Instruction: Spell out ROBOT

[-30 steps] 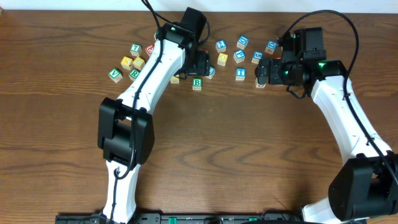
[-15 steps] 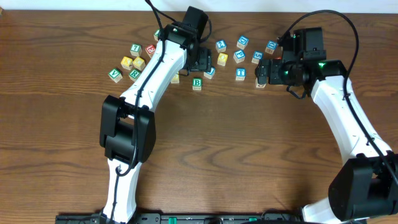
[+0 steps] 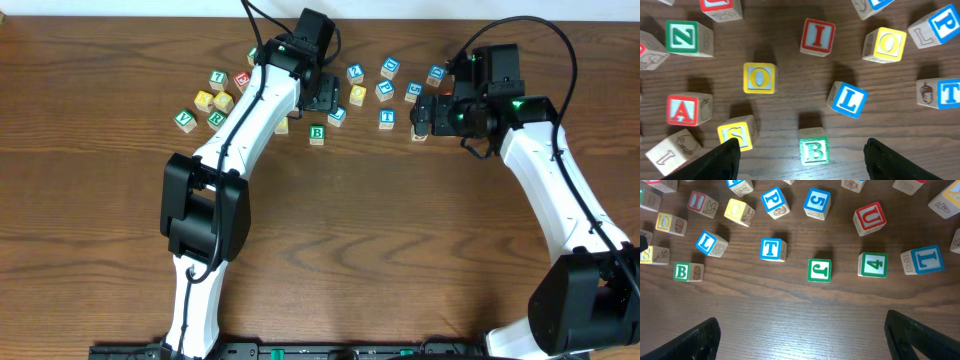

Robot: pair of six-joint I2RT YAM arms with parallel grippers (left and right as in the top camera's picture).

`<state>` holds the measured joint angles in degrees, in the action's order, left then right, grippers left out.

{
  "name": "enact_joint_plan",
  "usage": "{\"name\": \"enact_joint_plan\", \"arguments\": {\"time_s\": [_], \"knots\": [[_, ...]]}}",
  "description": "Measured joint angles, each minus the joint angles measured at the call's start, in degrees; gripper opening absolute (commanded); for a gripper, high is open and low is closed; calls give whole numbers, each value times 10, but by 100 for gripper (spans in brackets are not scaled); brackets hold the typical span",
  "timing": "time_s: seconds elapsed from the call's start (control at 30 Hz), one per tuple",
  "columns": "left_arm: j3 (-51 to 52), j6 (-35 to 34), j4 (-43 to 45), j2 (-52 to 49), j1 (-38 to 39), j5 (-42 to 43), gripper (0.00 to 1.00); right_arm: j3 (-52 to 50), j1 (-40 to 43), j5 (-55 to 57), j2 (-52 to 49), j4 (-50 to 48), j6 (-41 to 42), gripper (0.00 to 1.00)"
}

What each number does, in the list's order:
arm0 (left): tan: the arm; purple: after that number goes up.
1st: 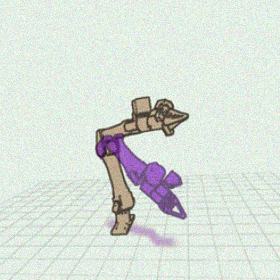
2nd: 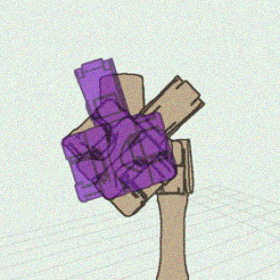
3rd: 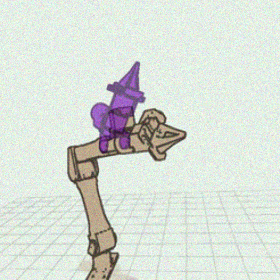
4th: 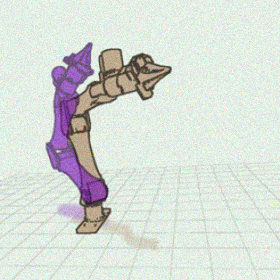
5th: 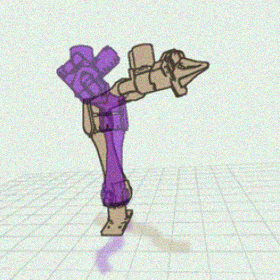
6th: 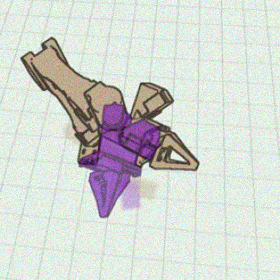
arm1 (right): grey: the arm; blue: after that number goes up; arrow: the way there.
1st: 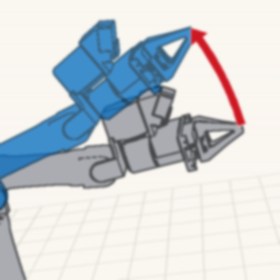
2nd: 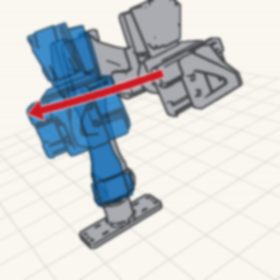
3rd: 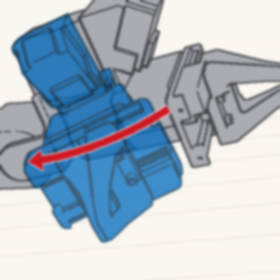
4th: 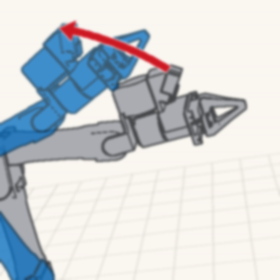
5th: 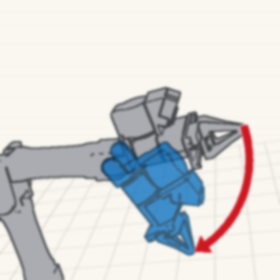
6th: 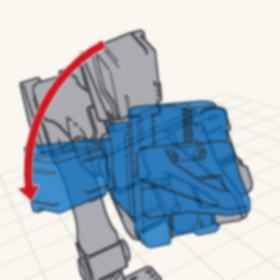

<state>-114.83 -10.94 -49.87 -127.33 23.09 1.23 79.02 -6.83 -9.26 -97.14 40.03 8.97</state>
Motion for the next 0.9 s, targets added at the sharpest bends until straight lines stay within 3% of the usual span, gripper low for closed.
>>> {"name": "enact_joint_plan", "arguments": {"time_s": [0.5,0.9], "knots": [[0,13,-14,0,-30,-6,79,0,0,0,0,0,0,99],[0,151,-54,0,-135,-12,79,0,0,0,0,0,0,99]]}}
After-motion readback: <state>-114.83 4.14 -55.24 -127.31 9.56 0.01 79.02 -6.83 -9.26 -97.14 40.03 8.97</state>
